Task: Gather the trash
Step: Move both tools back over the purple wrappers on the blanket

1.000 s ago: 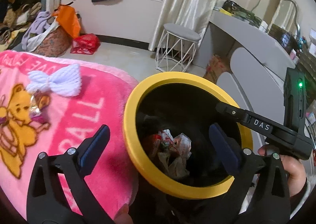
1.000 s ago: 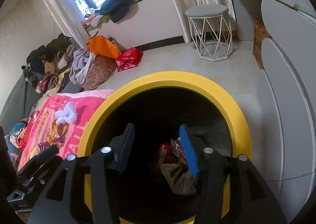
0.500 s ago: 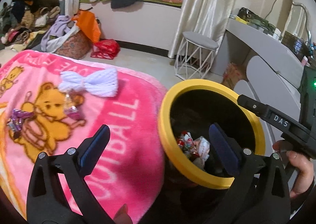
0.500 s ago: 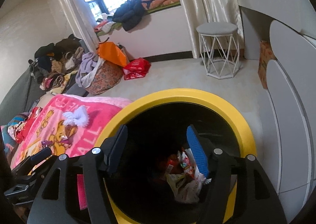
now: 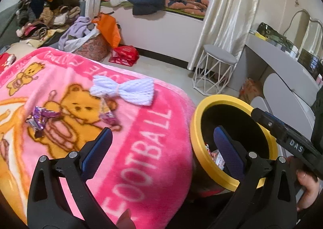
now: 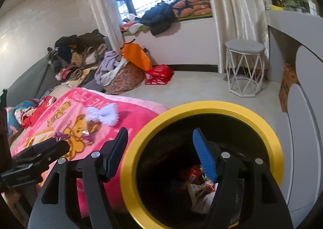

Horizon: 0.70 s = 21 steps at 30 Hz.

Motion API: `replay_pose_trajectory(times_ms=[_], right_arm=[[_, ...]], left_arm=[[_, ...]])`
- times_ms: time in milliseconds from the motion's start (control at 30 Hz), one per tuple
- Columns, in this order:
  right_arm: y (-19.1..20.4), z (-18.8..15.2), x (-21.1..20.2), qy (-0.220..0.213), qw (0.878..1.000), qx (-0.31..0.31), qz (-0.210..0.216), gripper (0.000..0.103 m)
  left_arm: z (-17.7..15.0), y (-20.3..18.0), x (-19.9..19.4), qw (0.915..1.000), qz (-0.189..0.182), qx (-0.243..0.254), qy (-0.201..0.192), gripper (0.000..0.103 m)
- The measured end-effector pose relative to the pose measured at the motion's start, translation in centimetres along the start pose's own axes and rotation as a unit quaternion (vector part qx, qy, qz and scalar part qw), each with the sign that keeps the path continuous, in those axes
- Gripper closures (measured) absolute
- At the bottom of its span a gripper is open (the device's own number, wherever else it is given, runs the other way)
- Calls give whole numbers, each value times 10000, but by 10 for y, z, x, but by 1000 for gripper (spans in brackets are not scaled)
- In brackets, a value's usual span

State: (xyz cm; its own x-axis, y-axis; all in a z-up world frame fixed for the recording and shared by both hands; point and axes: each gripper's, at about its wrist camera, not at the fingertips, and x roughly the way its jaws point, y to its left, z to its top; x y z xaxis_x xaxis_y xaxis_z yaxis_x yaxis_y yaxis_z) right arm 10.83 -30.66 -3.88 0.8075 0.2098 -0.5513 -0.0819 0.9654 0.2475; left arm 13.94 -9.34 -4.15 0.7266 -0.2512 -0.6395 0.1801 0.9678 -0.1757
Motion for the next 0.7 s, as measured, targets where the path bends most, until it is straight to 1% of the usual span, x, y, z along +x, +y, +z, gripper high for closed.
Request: replay_pose_trajectory(times_ms=[167, 367, 567, 667, 700], right_arm=[[20, -1, -3, -118, 9995, -206, 185, 36], [42, -4, 0, -116, 9984, -455, 328, 35], [64, -6, 11, 58, 9968, -519, 598, 35], [82, -8, 18, 132, 9953, -684, 678, 35], [87, -9, 21, 159, 9945, -761, 696, 35]], left_arm=[[1, 13, -7, 9998, 157, -64, -102, 11], [3, 33, -15, 9990, 344, -192, -212, 11], [5, 59, -21, 9972, 540, -434, -296, 11], [5, 76, -24, 9952, 710, -598, -313, 11], [4, 85, -25, 9940, 751, -724, -315, 11]])
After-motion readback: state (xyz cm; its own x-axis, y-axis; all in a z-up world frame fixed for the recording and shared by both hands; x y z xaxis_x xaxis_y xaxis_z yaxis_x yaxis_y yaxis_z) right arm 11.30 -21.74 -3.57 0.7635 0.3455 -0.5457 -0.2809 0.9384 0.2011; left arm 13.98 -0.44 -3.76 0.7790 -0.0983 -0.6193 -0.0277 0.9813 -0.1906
